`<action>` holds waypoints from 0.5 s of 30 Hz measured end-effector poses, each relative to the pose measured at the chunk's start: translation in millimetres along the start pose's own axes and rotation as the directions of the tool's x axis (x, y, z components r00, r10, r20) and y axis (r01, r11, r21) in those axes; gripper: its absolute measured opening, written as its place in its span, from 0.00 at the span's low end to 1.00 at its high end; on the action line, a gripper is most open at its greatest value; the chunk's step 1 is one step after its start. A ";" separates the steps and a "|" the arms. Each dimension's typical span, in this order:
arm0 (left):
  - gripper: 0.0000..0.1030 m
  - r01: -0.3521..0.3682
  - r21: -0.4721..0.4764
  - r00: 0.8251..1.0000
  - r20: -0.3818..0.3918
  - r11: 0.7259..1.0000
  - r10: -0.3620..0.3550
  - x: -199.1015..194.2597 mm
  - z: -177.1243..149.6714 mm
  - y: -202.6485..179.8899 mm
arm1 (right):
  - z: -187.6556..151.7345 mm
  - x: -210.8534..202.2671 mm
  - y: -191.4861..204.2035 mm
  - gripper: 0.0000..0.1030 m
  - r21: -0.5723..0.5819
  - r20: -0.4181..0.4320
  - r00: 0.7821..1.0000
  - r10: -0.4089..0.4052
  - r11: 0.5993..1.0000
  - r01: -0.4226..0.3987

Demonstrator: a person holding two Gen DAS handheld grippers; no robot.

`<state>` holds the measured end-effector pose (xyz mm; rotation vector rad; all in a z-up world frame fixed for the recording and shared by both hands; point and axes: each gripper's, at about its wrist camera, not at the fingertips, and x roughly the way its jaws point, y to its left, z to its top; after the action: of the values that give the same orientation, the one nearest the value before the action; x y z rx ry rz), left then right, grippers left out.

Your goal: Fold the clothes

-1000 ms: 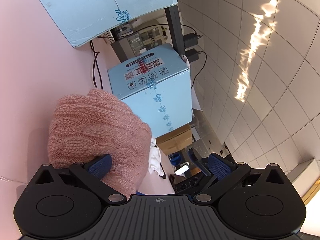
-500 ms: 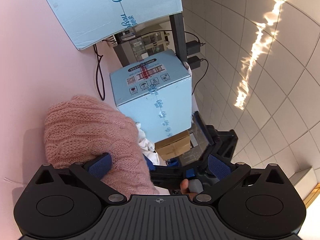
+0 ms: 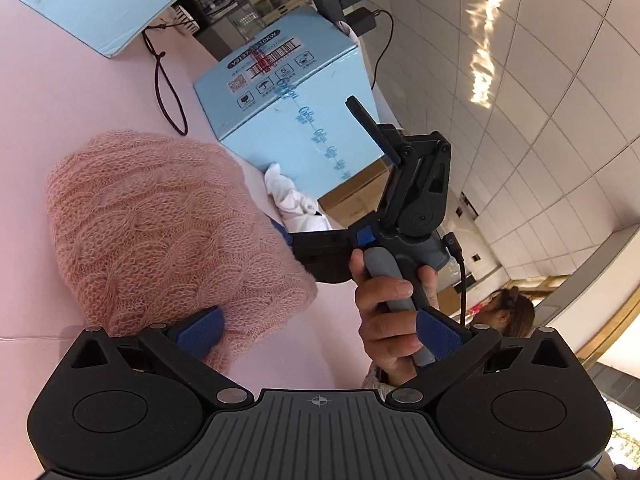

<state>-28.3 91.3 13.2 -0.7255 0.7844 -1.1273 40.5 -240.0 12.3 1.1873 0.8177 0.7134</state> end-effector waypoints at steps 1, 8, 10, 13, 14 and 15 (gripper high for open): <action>1.00 0.006 -0.015 1.000 0.000 1.000 -0.006 -0.3 -0.1 2.7 | -1.1 -3.2 7.6 1.00 -0.030 -0.012 1.000 -0.014 0.999 0.014; 1.00 0.012 -0.044 1.000 -0.008 0.999 -0.012 1.3 -1.2 8.5 | -26.5 -27.4 24.5 1.00 -0.047 -0.158 0.985 0.064 0.996 -0.072; 1.00 0.008 -0.037 1.000 -0.012 0.999 -0.009 2.3 -1.4 6.9 | -33.0 -24.7 13.1 1.00 -0.031 -0.157 0.987 -0.011 1.000 0.006; 1.00 0.011 -0.010 1.000 0.009 1.000 -0.011 -0.3 -3.3 1.0 | -36.7 -18.3 -11.9 1.00 0.029 -0.156 0.987 -0.048 0.998 0.053; 1.00 0.027 0.004 0.999 0.028 1.000 -0.027 -3.0 -4.0 -1.9 | -37.3 -18.3 -16.6 1.00 0.053 -0.156 0.987 -0.041 0.997 0.050; 1.00 0.052 0.019 0.997 0.052 0.998 -0.053 -6.3 -4.6 -4.6 | -37.7 -19.0 -17.5 1.00 0.057 -0.155 0.987 -0.038 0.997 0.047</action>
<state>-35.8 95.6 15.6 -0.7618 0.7138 -1.1566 -0.6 -240.9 -7.8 1.1763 0.9963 0.7562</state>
